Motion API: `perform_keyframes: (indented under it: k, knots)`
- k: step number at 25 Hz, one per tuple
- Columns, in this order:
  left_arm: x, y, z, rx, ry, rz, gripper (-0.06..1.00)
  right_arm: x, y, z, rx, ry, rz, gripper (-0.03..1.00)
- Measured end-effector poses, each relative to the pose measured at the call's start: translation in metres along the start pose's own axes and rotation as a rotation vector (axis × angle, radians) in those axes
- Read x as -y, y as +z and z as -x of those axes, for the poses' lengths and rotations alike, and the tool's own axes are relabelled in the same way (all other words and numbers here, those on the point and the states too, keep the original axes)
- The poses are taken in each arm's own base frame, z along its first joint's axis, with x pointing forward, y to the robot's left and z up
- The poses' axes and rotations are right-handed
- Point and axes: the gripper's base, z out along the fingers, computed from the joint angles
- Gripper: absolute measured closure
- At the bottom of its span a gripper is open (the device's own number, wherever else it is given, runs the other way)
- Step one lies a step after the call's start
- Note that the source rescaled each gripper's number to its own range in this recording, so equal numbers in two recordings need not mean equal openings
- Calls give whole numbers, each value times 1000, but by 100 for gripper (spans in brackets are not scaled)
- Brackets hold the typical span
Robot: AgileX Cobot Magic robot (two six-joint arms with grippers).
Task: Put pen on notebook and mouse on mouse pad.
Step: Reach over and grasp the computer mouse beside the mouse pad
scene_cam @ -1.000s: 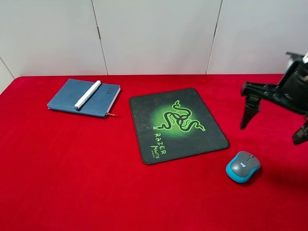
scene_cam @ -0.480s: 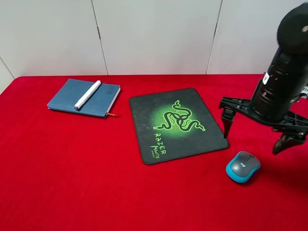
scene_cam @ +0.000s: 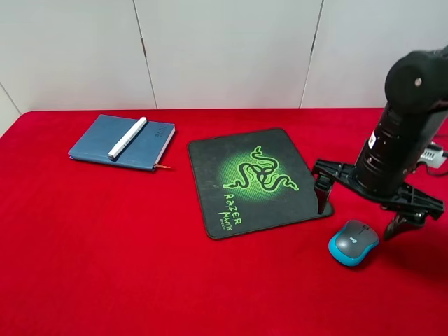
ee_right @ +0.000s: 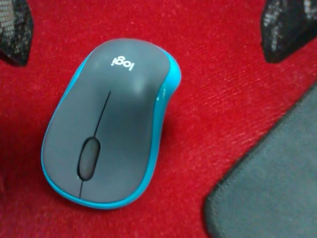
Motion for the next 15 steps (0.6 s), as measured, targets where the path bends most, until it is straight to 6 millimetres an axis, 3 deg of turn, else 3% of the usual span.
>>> perform_keyframes:
  k: [15]
  knots:
    - [0,0,0,0,0,0,-6,3,37,-2,-24,55,-12,-3]
